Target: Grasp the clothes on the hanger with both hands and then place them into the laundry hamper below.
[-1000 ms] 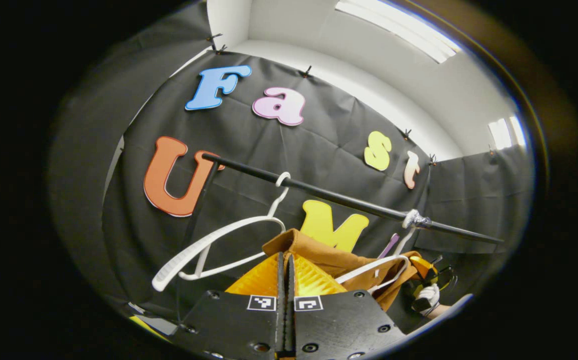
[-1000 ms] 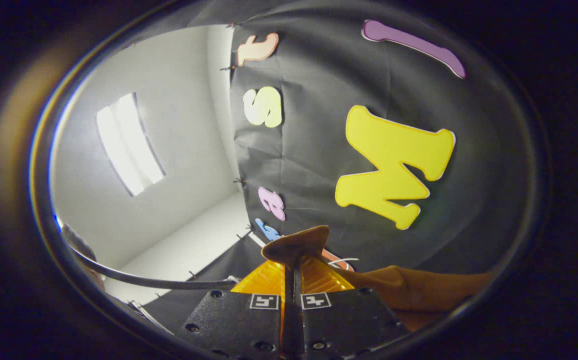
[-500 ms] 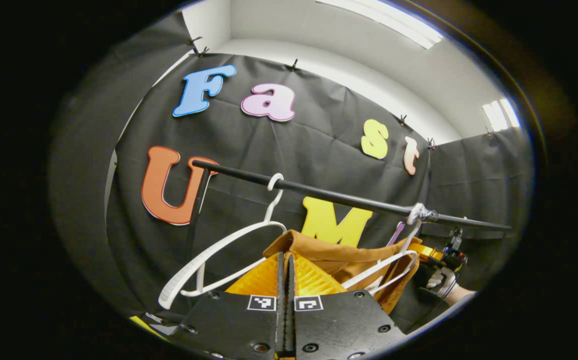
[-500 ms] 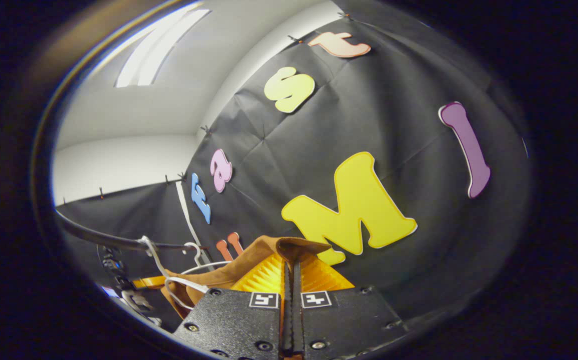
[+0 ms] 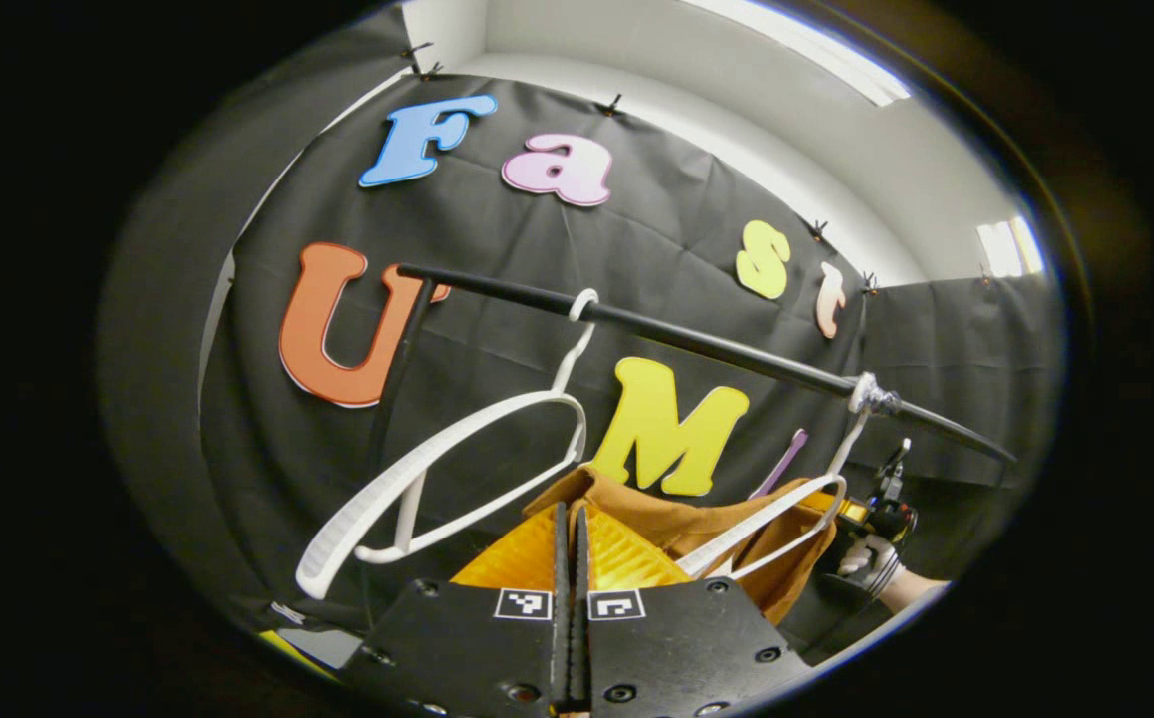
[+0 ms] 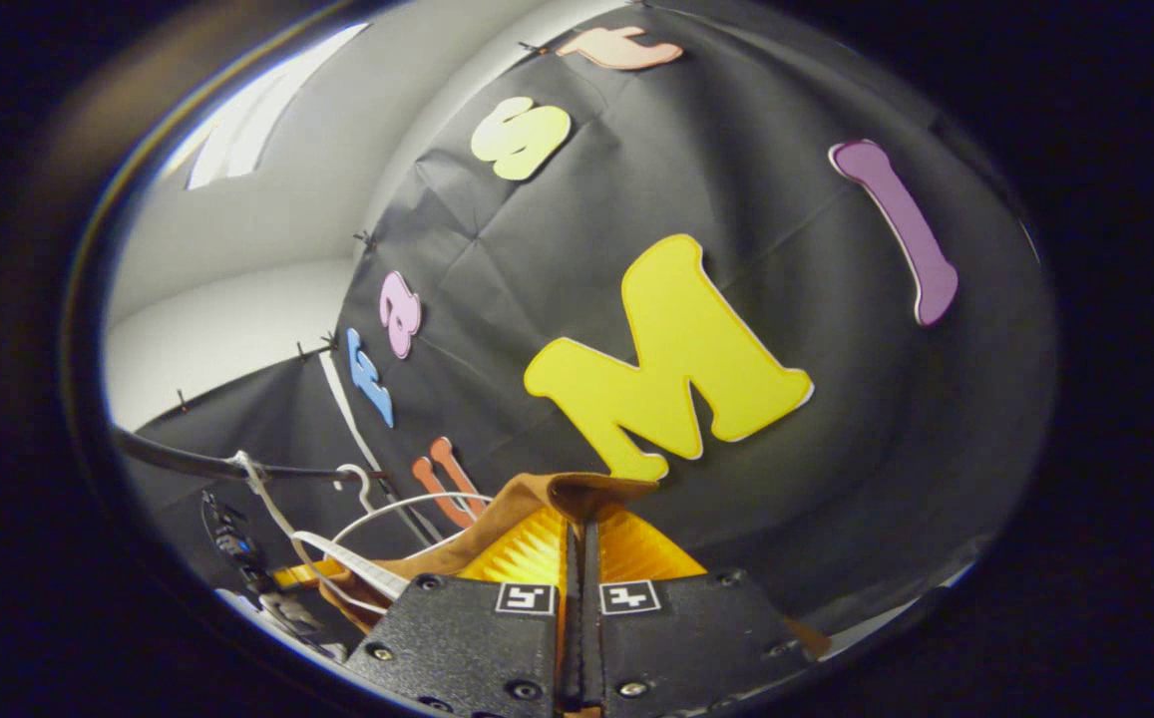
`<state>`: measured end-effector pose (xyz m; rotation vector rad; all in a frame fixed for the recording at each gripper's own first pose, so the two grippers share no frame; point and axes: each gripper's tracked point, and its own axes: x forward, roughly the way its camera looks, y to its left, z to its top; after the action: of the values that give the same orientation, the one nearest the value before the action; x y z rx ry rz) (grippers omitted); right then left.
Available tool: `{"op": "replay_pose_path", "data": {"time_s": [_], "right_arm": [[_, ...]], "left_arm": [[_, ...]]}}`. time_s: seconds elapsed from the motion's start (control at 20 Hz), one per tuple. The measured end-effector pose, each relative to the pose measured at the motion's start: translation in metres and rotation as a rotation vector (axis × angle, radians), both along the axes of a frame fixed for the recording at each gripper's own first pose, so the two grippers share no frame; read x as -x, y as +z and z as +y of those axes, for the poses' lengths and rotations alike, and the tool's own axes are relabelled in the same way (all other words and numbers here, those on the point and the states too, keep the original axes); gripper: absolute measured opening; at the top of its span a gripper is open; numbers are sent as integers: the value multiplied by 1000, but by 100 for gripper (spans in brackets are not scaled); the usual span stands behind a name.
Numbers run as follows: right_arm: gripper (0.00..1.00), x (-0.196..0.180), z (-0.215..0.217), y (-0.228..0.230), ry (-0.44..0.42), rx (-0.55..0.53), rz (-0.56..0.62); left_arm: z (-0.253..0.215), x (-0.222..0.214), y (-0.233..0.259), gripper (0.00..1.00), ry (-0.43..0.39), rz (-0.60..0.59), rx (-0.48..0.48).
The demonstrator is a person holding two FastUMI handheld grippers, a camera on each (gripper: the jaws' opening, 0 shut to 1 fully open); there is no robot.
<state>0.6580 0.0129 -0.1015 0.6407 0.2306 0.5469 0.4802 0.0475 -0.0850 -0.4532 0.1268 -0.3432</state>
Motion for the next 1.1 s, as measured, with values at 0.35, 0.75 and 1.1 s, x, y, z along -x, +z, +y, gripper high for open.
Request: {"op": "replay_pose_path", "data": {"time_s": [0.35,0.75,1.1], "right_arm": [[3,1,-22,-67,-46,-98,168],[3,67,40,-100,112,-107,198],[3,148,98,-88,264,-185,234]], "left_arm": [[29,13,-30,0,87,24,154],[13,82,-153,0,140,204,192],[-42,118,-187,0,69,282,163]]}}
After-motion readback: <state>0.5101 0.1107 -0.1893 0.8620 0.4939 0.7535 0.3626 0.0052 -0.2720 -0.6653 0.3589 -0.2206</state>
